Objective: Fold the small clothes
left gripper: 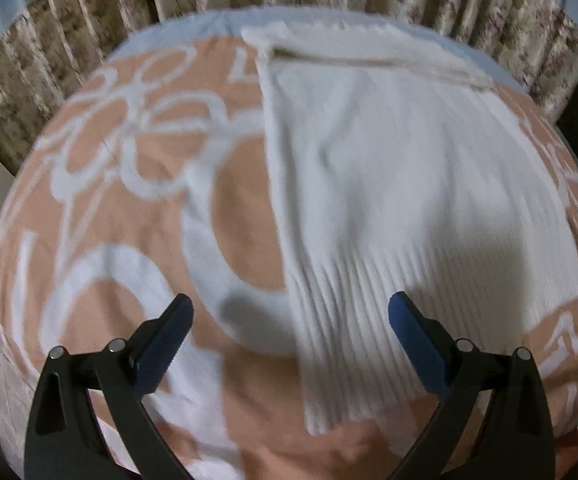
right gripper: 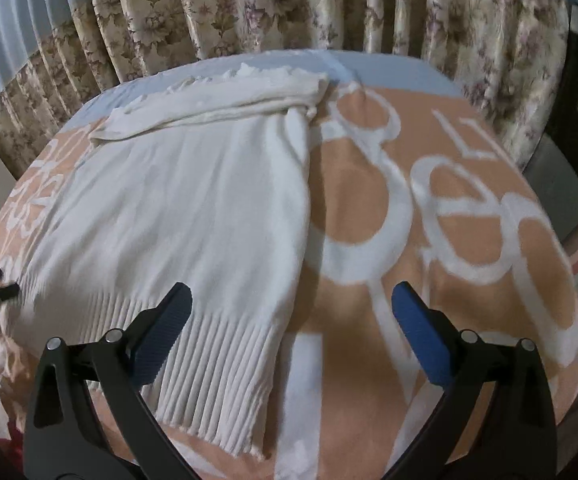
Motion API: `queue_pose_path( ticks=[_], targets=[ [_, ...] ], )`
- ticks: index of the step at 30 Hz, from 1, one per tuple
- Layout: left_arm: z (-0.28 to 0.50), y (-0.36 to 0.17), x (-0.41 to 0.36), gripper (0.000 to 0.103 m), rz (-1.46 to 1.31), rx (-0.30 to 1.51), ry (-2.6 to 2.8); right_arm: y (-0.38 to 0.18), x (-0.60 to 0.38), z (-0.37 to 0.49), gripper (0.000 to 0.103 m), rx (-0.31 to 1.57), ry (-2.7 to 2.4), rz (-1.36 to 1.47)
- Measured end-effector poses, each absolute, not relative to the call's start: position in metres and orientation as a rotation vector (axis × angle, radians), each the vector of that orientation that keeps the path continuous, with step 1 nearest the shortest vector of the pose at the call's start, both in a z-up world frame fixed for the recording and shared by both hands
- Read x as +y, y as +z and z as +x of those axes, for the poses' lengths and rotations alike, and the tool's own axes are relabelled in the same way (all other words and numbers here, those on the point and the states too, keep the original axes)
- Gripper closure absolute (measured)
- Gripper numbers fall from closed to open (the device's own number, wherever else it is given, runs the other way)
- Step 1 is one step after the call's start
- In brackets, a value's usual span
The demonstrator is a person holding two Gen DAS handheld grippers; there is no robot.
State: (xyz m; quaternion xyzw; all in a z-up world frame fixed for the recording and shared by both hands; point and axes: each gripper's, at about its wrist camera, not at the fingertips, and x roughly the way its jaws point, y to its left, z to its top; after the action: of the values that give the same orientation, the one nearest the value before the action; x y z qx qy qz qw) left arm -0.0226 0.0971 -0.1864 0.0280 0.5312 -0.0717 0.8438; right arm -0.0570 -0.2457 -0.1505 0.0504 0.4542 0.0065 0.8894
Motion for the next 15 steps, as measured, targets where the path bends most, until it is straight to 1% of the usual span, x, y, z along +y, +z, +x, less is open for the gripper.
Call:
queue_pose_path(
  ticks=[1, 2, 3, 4, 5, 6, 8, 9, 11, 12, 13, 15],
  targets=[
    [-0.025, -0.189, 0.094, 0.005, 0.057, 1.135, -0.164, -0.151, -0.245, -0.059, 0.003, 0.943, 0.009, 0.098],
    [-0.028, -0.191, 0.091, 0.009, 0.06, 1.142, -0.176, -0.151, -0.244, -0.062, 0.003, 0.943, 0.004, 0.085],
    [-0.03, -0.191, 0.086, 0.016, 0.067, 1.15, -0.195, -0.151, -0.244, -0.063, 0.004, 0.946, 0.01, 0.081],
    [-0.031, -0.192, 0.082, 0.034, 0.072, 1.162, -0.216, -0.151, -0.243, -0.065, 0.005, 0.956, 0.025, 0.075],
    [-0.031, -0.193, 0.078, 0.042, 0.076, 1.177, -0.236, -0.152, -0.242, -0.068, 0.005, 0.971, 0.045, 0.063],
    [-0.031, -0.193, 0.075, 0.044, 0.092, 1.178, -0.238, -0.153, -0.241, -0.069, 0.007, 0.984, 0.059, 0.055],
    [-0.029, -0.192, 0.071, 0.056, 0.11, 1.181, -0.249, -0.158, -0.237, -0.074, 0.01, 1.025, 0.092, 0.031],
    [-0.028, -0.192, 0.07, 0.059, 0.109, 1.183, -0.253, -0.161, -0.234, -0.077, 0.013, 1.043, 0.103, 0.025],
    [-0.024, -0.191, 0.07, 0.071, 0.114, 1.185, -0.265, -0.167, -0.233, -0.082, 0.022, 1.078, 0.117, 0.026],
    [-0.022, -0.191, 0.069, 0.075, 0.122, 1.183, -0.272, -0.169, -0.233, -0.082, 0.035, 1.091, 0.125, 0.036],
    [-0.019, -0.19, 0.068, 0.083, 0.133, 1.179, -0.273, -0.172, -0.234, -0.083, 0.048, 1.105, 0.135, 0.053],
    [-0.013, -0.191, 0.067, 0.085, 0.144, 1.179, -0.281, -0.179, -0.234, -0.081, 0.058, 1.135, 0.151, 0.09]
  ],
)
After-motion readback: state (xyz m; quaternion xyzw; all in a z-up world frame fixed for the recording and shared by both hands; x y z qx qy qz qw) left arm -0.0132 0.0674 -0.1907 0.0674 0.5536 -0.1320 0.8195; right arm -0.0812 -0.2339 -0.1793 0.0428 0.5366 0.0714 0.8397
